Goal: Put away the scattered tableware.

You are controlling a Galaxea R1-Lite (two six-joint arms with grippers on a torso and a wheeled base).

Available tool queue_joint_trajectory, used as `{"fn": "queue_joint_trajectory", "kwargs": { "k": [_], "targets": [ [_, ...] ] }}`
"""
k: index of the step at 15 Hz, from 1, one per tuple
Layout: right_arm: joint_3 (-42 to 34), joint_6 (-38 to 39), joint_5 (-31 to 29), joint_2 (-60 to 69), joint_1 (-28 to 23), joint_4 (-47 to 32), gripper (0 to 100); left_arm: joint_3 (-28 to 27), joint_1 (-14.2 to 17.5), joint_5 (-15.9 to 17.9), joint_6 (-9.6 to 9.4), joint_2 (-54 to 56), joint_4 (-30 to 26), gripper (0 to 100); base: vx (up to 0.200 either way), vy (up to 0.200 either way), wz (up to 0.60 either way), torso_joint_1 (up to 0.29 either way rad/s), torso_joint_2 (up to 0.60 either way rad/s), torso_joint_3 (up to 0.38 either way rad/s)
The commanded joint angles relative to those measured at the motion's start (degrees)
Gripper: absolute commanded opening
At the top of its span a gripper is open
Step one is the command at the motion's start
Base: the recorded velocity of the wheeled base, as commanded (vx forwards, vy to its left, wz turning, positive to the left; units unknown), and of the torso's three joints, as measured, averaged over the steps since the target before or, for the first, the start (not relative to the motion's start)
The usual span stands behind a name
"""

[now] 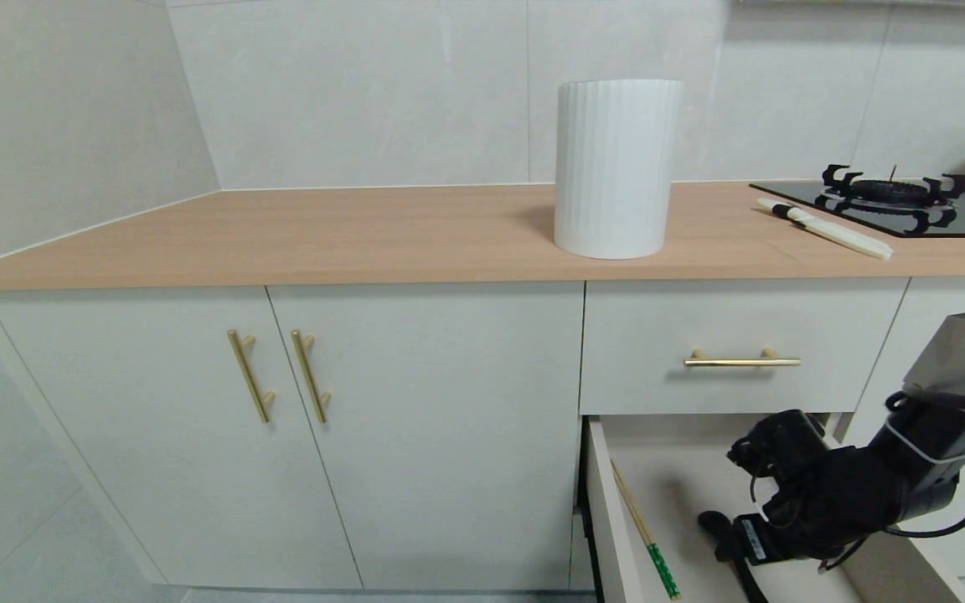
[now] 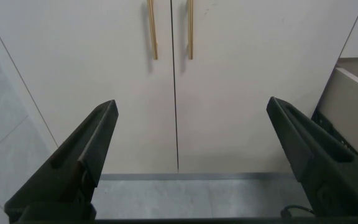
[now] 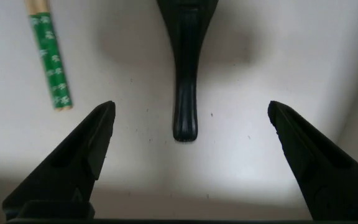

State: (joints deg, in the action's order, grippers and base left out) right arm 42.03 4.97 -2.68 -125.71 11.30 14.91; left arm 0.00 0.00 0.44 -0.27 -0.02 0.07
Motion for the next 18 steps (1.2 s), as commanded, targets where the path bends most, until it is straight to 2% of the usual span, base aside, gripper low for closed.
{"fn": "queue_joint_trajectory", "kwargs": {
  "k": [1,4,8,14,18],
  "targets": [
    [-2.1,0.7,0.0,8.4,0.0,-0.1,100,0.0,0.0,0.0,0.0,0.0,0.0,100,0.0,0.0,0.0,0.0,0.0,0.0],
    [-4.7,1.4,0.3,19.2,0.7,-0.3,100,0.0,0.0,0.0,0.0,0.0,0.0,100,0.0,0.0,0.0,0.0,0.0,0.0],
    [-6.2,1.3,0.1,30.4,4.1,-3.7,100,0.0,0.0,0.0,0.0,0.0,0.0,100,0.0,0.0,0.0,0.0,0.0,0.0],
    [-6.3,0.9,-0.1,37.3,7.8,-9.3,100,0.0,0.0,0.0,0.0,0.0,0.0,100,0.0,0.0,0.0,0.0,0.0,0.0],
    [-6.4,0.3,0.1,40.1,9.2,-11.4,100,0.0,0.0,0.0,0.0,0.0,0.0,100,-0.2,0.0,0.0,0.006,0.0,0.002]
  ]
}}
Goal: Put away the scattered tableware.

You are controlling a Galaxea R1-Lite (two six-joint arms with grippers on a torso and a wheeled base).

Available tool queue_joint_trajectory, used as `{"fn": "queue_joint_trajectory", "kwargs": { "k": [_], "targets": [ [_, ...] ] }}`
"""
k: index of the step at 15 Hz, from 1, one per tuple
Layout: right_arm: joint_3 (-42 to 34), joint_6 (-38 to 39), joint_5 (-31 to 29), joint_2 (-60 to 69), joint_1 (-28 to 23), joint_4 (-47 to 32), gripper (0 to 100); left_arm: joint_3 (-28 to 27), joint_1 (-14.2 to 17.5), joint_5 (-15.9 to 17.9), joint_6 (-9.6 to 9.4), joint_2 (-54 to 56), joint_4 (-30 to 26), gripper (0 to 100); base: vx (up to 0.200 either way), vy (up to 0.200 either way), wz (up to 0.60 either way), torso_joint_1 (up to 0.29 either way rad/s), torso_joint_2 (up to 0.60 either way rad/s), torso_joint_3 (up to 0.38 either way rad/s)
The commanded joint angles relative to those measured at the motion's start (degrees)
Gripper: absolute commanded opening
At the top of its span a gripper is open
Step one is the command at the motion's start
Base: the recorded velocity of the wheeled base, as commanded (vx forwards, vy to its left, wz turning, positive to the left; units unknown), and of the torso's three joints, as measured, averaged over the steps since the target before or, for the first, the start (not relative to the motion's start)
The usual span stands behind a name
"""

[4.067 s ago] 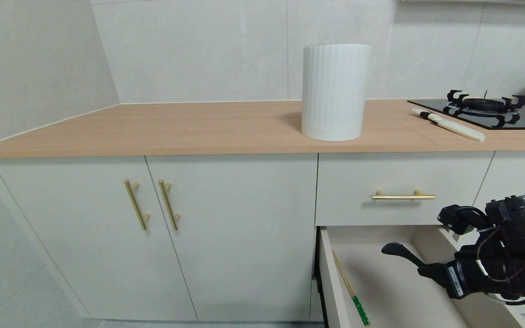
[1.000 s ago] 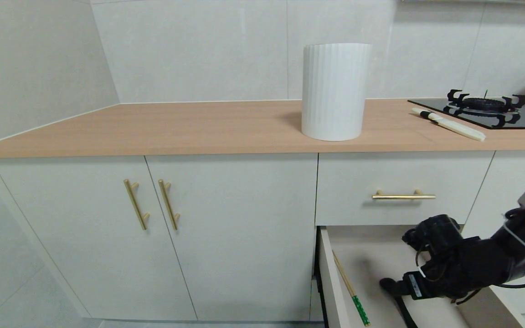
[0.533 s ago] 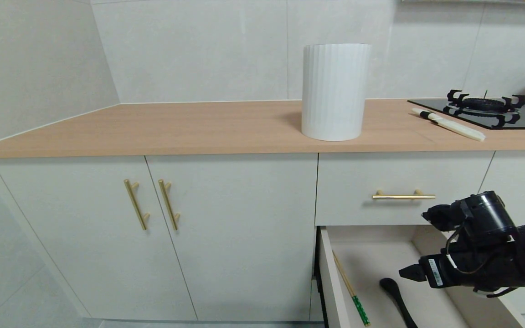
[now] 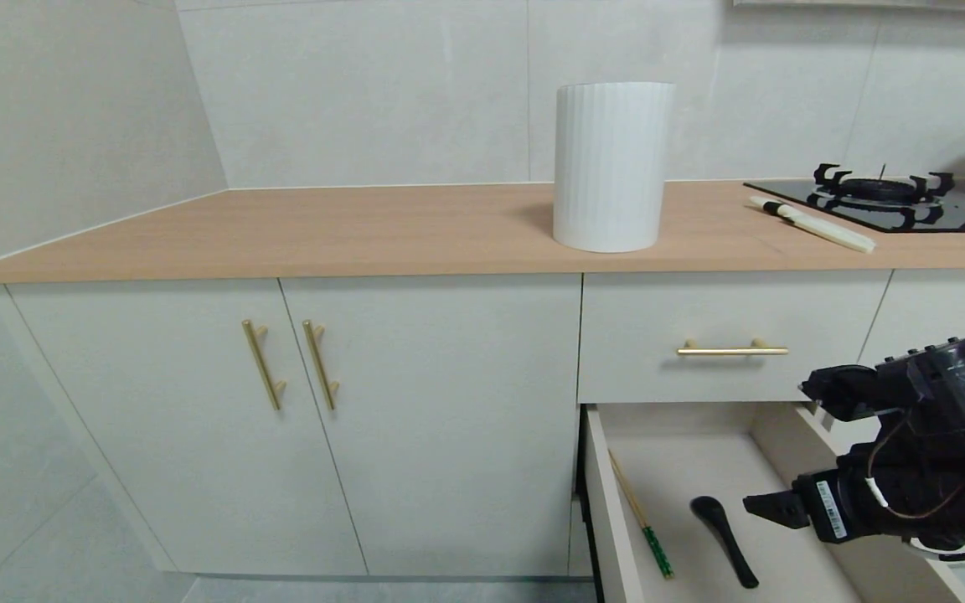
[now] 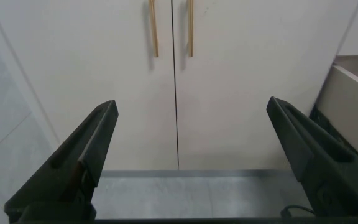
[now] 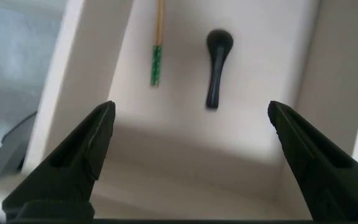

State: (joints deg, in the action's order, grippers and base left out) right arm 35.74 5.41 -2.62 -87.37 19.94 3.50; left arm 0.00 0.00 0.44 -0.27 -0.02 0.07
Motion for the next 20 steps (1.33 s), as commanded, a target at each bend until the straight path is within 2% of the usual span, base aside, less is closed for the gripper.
{"fn": "queue_joint_trajectory", "kwargs": {
  "k": [1,3,8,10,12,14,20],
  "targets": [
    [-0.3,-1.0,0.2,2.7,0.6,-0.9,100,0.0,0.0,0.0,0.0,0.0,0.0,100,-0.2,0.0,0.0,-0.002,0.0,0.002],
    [-2.5,-4.6,4.6,6.2,1.7,-1.9,100,0.0,0.0,0.0,0.0,0.0,0.0,100,-0.2,0.0,0.0,-0.005,0.0,0.002],
    [-7.7,-20.3,13.7,12.9,2.3,-10.3,100,0.0,0.0,0.0,0.0,0.0,0.0,100,0.0,0.0,0.0,0.0,0.0,0.0],
    [-8.6,-20.9,14.0,14.4,5.4,-13.0,100,0.0,0.0,0.0,0.0,0.0,0.0,100,0.0,0.0,0.0,0.0,0.0,0.0],
    [-8.7,-22.6,13.8,14.7,10.6,-19.4,100,0.0,0.0,0.0,0.0,0.0,0.0,100,0.0,0.0,0.0,0.0,0.0,0.0],
    [-8.9,-22.7,13.8,13.6,13.9,-21.2,100,0.0,0.0,0.0,0.0,0.0,0.0,100,0.0,0.0,0.0,0.0,0.0,0.0],
    [-8.8,-22.2,13.7,1.5,13.7,-18.4,100,0.0,0.0,0.0,0.0,0.0,0.0,100,0.0,0.0,0.0,0.0,0.0,0.0]
  ]
}}
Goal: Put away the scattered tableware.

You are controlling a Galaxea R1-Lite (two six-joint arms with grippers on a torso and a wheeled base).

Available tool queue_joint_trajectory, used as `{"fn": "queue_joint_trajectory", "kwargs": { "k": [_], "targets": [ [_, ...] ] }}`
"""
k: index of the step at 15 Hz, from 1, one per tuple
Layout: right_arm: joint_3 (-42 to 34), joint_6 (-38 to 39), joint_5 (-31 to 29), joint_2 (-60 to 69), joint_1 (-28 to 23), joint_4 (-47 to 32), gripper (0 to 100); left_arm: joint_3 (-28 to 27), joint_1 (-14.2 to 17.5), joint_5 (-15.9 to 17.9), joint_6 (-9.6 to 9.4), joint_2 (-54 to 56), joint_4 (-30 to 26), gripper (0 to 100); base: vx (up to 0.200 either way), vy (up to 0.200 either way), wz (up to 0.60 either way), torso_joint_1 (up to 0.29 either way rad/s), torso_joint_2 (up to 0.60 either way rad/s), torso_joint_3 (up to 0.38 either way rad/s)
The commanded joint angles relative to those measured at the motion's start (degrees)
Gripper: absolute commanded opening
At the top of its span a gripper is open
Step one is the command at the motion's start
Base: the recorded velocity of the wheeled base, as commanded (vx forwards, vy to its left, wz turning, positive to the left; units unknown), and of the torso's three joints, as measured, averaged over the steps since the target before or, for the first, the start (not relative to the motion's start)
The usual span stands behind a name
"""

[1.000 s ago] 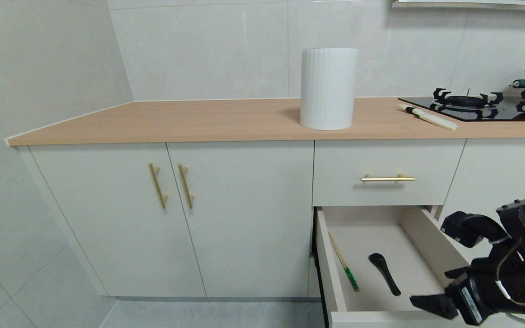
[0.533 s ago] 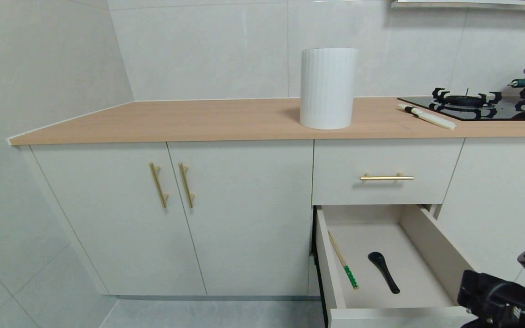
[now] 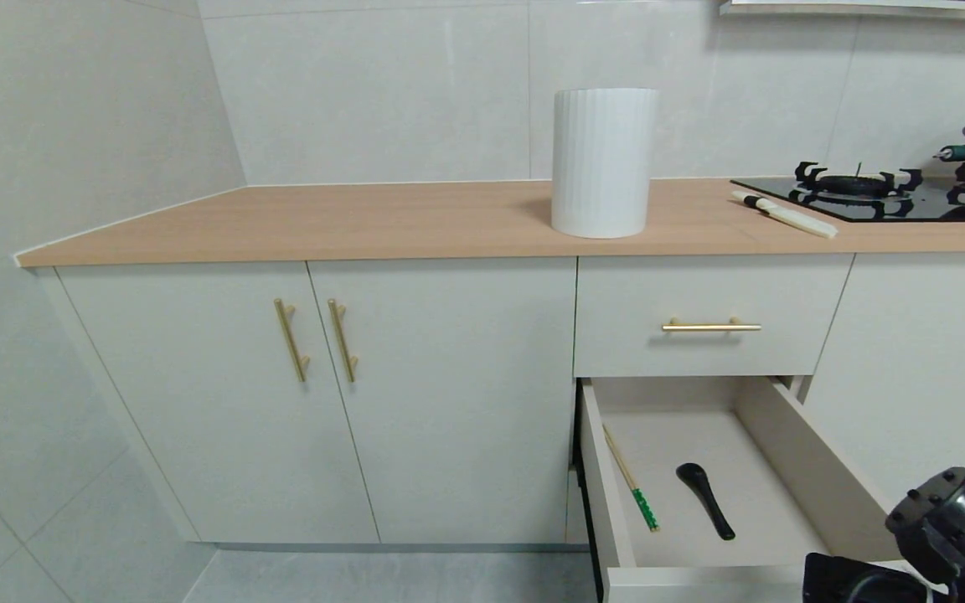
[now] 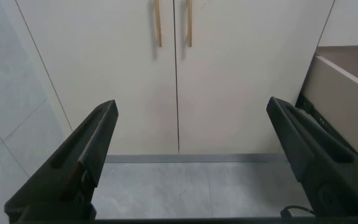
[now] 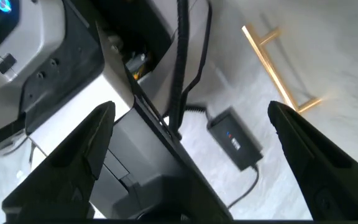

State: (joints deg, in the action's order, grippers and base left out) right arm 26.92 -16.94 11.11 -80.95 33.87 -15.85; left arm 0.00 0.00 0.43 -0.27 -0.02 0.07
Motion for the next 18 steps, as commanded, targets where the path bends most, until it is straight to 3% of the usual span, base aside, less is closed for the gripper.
{"fn": "queue_joint_trajectory", "kwargs": {
  "k": [1,6,10,14,18],
  "targets": [
    [0.2,0.9,-0.5,-6.5,-1.1,2.5,100,0.0,0.0,0.0,0.0,0.0,0.0,100,0.0,0.0,0.0,0.0,0.0,0.0],
    [1.0,3.8,-4.4,-11.3,-5.6,7.8,100,0.0,0.0,0.0,0.0,0.0,0.0,100,0.0,0.0,0.0,0.0,0.0,0.0],
    [3.7,10.3,-9.1,-14.4,-6.1,8.9,100,0.0,0.0,0.0,0.0,0.0,0.0,100,0.0,0.0,0.0,0.0,0.0,0.0],
    [4.4,16.7,-13.3,-19.5,-8.4,19.5,100,0.0,0.0,0.0,0.0,0.0,0.0,100,0.0,0.0,0.0,0.0,0.0,0.0],
    [8.0,21.6,-16.9,-24.0,-8.4,21.4,100,0.0,0.0,0.0,0.0,0.0,0.0,100,0.0,0.0,0.0,0.0,0.0,0.0]
  ]
}}
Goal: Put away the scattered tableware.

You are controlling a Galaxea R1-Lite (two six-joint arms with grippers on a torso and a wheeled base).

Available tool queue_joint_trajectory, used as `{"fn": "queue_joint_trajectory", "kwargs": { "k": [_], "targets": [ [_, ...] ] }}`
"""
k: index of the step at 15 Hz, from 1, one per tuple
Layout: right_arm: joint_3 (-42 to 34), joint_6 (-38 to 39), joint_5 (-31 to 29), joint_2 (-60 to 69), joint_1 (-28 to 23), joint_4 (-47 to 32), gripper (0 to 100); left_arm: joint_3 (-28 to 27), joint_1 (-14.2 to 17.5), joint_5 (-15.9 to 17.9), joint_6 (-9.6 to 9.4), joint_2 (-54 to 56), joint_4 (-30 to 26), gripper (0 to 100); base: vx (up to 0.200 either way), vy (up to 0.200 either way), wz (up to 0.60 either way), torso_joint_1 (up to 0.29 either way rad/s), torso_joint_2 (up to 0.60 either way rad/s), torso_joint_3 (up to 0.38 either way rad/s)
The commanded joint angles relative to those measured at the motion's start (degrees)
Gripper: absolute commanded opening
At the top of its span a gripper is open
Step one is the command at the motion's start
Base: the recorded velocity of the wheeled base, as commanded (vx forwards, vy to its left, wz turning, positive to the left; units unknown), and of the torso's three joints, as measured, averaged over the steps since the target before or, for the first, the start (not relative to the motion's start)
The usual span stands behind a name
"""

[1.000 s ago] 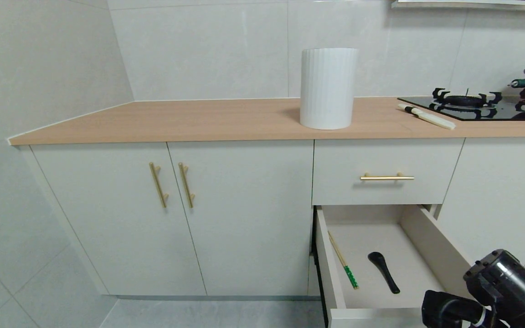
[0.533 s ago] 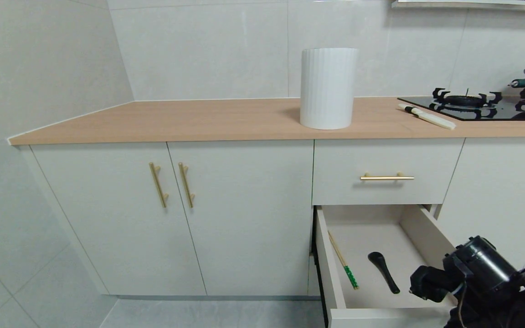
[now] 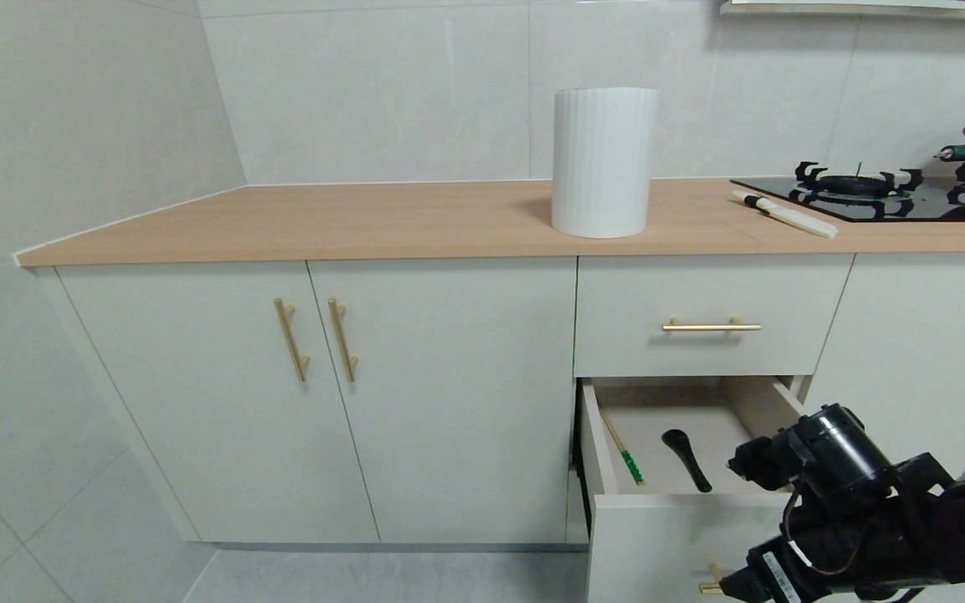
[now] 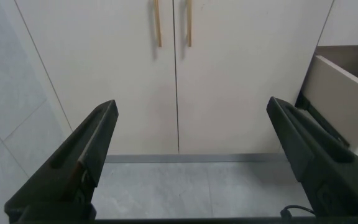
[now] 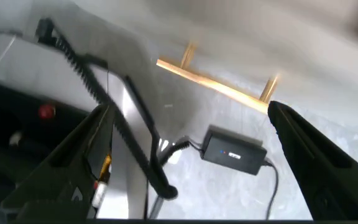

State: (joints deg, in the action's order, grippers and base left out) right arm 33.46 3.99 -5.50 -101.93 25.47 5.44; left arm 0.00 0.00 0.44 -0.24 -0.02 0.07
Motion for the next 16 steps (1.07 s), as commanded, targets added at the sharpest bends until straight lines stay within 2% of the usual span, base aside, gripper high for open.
{"fn": "queue_joint_trajectory", "kwargs": {
  "k": [1,4,8,11,16],
  "targets": [
    [2.5,1.9,-1.3,-4.2,-0.1,0.5,100,0.0,0.0,0.0,-0.02,0.0,0.0,100,0.0,0.0,0.0,0.0,0.0,0.0],
    [4.8,5.6,-4.7,-8.5,-0.2,5.9,100,0.0,0.0,0.0,-0.02,0.0,0.0,100,0.0,0.0,0.0,0.0,0.0,0.0],
    [7.8,6.4,-7.9,-14.5,-3.4,12.5,100,0.0,0.0,0.0,-0.02,0.0,0.0,100,0.0,0.0,0.0,0.0,0.0,0.0],
    [12.1,7.9,-8.3,-17.5,-4.5,13.2,100,0.0,0.0,0.0,-0.02,0.0,0.0,100,0.0,0.0,0.0,0.0,0.0,0.0],
    [19.2,14.2,-13.1,-22.1,-5.7,13.4,100,0.0,0.0,0.0,-0.02,0.0,0.0,100,0.0,0.0,0.0,0.0,0.0,0.0]
  ]
}}
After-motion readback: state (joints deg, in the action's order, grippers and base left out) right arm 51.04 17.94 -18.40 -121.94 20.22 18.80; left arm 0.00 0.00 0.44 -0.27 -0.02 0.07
